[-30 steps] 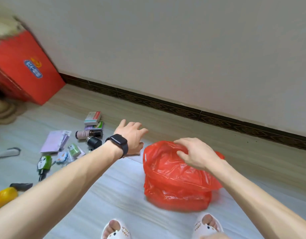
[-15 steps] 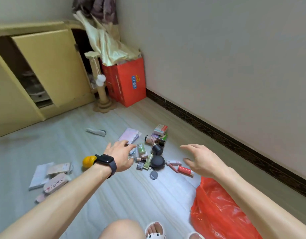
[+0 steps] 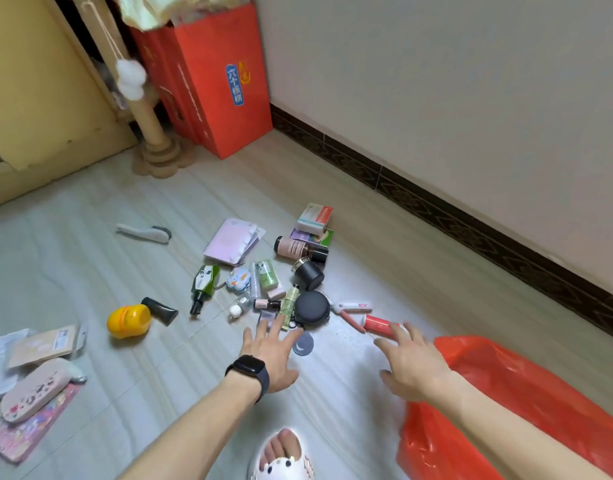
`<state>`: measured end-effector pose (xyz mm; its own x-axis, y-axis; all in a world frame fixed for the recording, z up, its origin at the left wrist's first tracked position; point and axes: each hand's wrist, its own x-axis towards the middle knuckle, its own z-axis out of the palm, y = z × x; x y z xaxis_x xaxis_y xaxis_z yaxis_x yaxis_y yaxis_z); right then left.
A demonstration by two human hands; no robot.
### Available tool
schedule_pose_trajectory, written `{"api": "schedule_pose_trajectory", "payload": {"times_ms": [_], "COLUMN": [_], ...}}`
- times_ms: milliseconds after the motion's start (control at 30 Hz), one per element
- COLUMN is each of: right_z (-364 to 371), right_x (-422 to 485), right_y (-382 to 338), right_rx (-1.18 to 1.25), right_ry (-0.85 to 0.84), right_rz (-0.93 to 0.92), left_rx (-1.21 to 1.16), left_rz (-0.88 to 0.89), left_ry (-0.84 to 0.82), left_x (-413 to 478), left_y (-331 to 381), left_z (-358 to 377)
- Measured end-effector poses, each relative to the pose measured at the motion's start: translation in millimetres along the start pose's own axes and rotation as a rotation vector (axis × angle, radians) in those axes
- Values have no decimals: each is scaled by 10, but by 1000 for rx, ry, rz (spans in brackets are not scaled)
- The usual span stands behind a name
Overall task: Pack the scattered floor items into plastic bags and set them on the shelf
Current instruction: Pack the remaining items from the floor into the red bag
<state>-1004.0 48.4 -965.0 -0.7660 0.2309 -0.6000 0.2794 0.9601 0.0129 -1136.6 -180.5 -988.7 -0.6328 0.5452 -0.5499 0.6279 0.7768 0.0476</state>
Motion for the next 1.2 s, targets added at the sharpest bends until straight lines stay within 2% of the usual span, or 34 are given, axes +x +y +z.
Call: {"api": "schedule_pose_trajectory", "payload": {"times_ms": [167, 233, 367, 433, 533, 667, 733, 867, 967, 1067, 1133, 1200], "right_z": [185, 273, 591, 728, 714, 423, 343, 327, 349, 520, 776, 1032], "right_x": [834, 1075, 1165, 1078, 903, 483, 189, -471, -1079, -1481, -1565, -1558], "right_y": [132, 87, -193, -350, -496, -504, -453, -219, 118, 554, 902, 1212], "right_rx": [195, 259, 224, 292, 446, 572, 641, 799, 1062, 1286, 1275, 1170], "right_ry": [11, 53, 189, 191, 38, -145, -122, 142, 345, 539, 541, 430], "right_rz": [119, 144, 208, 178, 112, 22, 0, 8, 137, 392, 564, 676], "left_rx": [87, 101, 126, 148, 189, 31, 13, -71, -121, -190, -237, -227], "left_rz": [145, 147, 120, 126, 110, 35, -22, -25, 109, 280, 410, 548], "left_ry": [91, 139, 228, 178, 91, -64, -131, -210, -113, -32, -8, -13], "left_x": [957, 1210, 1322, 1235, 1022, 644, 452, 222, 102, 37, 20, 29], "left_y": [337, 427, 420, 349, 217, 32, -17, 154, 626, 1345, 1904, 2456], "left_z": [66, 63, 145, 209, 266, 232, 149, -203, -611, -910, -945, -829]}}
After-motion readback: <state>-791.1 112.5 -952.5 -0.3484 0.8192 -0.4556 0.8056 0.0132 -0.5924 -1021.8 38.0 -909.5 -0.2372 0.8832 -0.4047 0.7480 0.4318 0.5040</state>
